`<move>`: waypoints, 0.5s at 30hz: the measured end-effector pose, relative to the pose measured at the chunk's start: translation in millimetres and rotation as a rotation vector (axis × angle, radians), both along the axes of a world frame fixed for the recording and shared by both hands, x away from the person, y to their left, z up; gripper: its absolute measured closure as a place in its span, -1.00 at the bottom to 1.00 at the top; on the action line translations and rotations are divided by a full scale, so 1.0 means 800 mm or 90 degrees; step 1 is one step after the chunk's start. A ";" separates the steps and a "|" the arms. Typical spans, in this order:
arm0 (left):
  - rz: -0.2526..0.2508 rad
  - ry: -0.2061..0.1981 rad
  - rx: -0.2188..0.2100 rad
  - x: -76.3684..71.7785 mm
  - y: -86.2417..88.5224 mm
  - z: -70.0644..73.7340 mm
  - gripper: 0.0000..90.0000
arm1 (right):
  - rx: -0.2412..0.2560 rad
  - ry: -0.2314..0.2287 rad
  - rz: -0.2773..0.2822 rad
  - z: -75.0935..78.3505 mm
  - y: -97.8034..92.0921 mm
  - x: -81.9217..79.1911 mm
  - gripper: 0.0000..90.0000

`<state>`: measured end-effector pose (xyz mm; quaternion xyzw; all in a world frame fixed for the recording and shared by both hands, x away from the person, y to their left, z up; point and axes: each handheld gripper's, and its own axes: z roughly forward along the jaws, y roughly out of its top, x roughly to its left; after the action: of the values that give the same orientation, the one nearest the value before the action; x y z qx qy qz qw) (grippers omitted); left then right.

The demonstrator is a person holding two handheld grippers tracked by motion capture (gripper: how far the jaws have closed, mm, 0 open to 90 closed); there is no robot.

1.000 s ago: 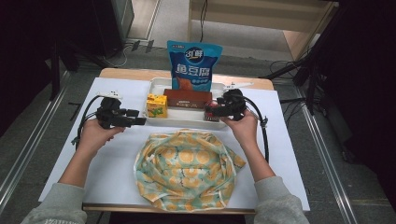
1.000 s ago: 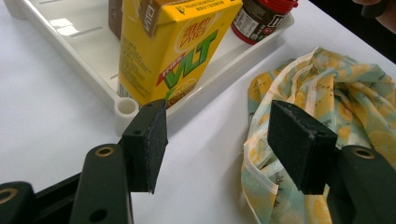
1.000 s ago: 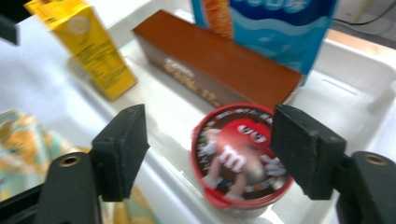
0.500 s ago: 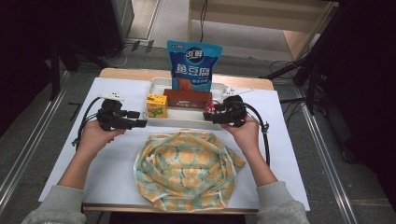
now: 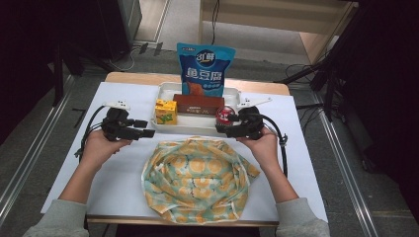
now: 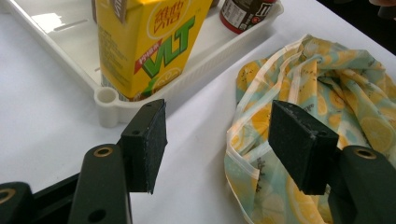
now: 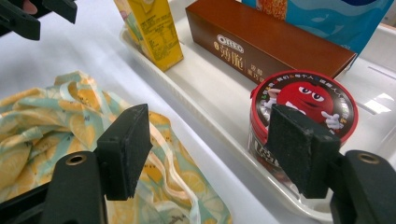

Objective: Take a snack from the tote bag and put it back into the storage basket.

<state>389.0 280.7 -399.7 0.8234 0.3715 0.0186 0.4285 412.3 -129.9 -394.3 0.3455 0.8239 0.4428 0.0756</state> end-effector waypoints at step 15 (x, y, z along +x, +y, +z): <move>0.004 -0.003 0.001 -0.012 0.005 -0.002 -0.16 | -0.023 -0.016 -0.001 -0.006 -0.013 -0.022 -0.38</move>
<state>379.7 285.1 -401.0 0.8227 0.3731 0.0221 0.4283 394.4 -140.5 -399.1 0.3388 0.8305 0.4323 0.0925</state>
